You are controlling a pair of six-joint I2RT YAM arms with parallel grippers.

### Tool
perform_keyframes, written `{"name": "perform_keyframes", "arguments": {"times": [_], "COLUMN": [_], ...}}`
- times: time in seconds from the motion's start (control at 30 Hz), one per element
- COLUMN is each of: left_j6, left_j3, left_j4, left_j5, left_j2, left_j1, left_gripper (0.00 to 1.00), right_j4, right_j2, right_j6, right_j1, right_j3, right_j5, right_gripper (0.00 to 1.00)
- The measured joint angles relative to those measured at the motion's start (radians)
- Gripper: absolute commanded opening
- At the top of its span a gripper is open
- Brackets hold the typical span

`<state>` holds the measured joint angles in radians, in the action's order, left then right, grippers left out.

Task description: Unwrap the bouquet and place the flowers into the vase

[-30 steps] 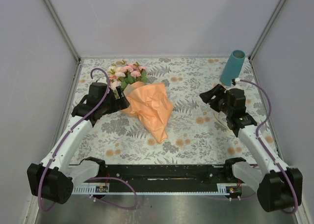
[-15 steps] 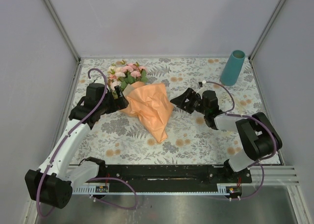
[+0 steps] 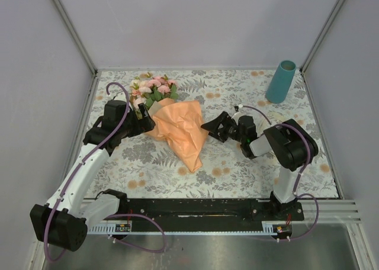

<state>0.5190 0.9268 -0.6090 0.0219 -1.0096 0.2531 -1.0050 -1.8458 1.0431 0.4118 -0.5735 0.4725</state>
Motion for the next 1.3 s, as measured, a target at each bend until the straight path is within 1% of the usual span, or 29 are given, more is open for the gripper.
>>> {"name": "perform_keyframes", "arguments": {"times": [0.07,0.13,0.2,0.27,0.33,0.43,0.5,0.6,0.7,0.83,0.97,1.1,1.3], "left_j6": [0.0,0.0,-0.001,-0.003,-0.003,-0.005,-0.006,-0.006,-0.006,-0.006,-0.002,0.013,0.024], "left_j3": [0.0,0.0,0.0,0.0,0.0,0.0,0.0,0.0,0.001,0.036,0.14,0.212,0.262], "left_j4": [0.0,0.0,0.0,0.0,0.0,0.0,0.0,0.006,0.01,-0.018,-0.05,-0.059,-0.113], "left_j5": [0.0,0.0,0.0,0.0,0.0,0.0,0.0,0.0,0.0,-0.008,-0.017,-0.023,-0.066], "left_j2": [0.0,0.0,0.0,0.0,0.0,0.002,0.007,0.021,0.029,0.026,0.017,0.014,0.014], "left_j1": [0.0,0.0,0.0,0.0,0.0,0.0,0.0,0.0,0.0,0.0,0.0,0.0,0.0], "left_gripper": [0.98,0.98,0.98,0.98,0.98,0.98,0.98,0.98,0.98,0.98,0.98,0.98,0.96], "right_j4": [-0.032,-0.055,-0.072,-0.088,-0.103,-0.132,-0.14,-0.128,-0.085,0.034,0.22,0.369,0.499], "right_j2": [-0.028,-0.048,-0.059,-0.064,-0.067,-0.067,-0.065,-0.042,0.023,0.139,0.227,0.245,0.23], "right_j6": [0.018,0.034,0.043,0.05,0.06,0.071,0.078,0.079,0.054,-0.02,-0.12,-0.205,-0.263], "right_j1": [0.001,0.002,0.005,0.01,0.016,0.025,0.031,0.046,0.082,0.187,0.329,0.463,0.602], "right_j3": [0.0,0.0,-0.004,-0.012,-0.023,-0.03,-0.032,-0.032,-0.034,-0.065,-0.135,-0.22,-0.276], "right_j5": [0.005,0.012,0.02,0.03,0.046,0.061,0.072,0.08,0.085,0.084,0.023,-0.04,-0.098], "right_gripper": [0.85,0.82,0.72,0.6,0.5,0.41,0.38,0.38,0.42,0.45,0.5,0.54,0.63]}}
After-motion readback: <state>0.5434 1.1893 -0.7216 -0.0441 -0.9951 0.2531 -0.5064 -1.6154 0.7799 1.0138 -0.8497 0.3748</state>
